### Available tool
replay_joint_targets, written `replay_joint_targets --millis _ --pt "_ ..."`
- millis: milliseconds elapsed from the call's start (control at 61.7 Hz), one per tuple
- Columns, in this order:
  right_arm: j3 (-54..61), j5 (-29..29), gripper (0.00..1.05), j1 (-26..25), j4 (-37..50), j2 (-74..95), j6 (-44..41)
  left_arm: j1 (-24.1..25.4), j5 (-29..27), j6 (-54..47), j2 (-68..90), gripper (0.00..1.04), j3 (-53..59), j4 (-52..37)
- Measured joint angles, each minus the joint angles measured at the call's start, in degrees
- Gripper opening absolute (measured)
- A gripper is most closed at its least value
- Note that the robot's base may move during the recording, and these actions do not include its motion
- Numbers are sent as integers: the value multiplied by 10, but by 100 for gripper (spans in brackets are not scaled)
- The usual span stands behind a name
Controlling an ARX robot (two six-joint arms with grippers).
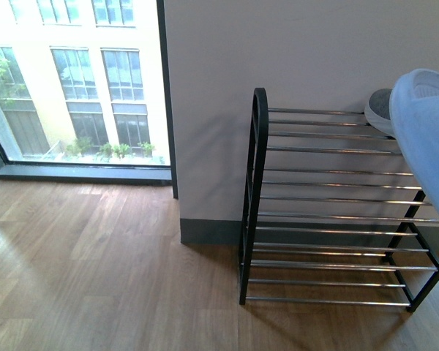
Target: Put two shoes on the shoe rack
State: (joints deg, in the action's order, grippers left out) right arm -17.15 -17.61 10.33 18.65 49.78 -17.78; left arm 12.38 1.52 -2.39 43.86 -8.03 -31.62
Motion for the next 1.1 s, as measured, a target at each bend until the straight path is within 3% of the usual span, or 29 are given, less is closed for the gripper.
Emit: replay_joint_targets --millis 1102 --pt "0 0 2 -2 0 -2 0 -1 1 0 0 2 0 0"
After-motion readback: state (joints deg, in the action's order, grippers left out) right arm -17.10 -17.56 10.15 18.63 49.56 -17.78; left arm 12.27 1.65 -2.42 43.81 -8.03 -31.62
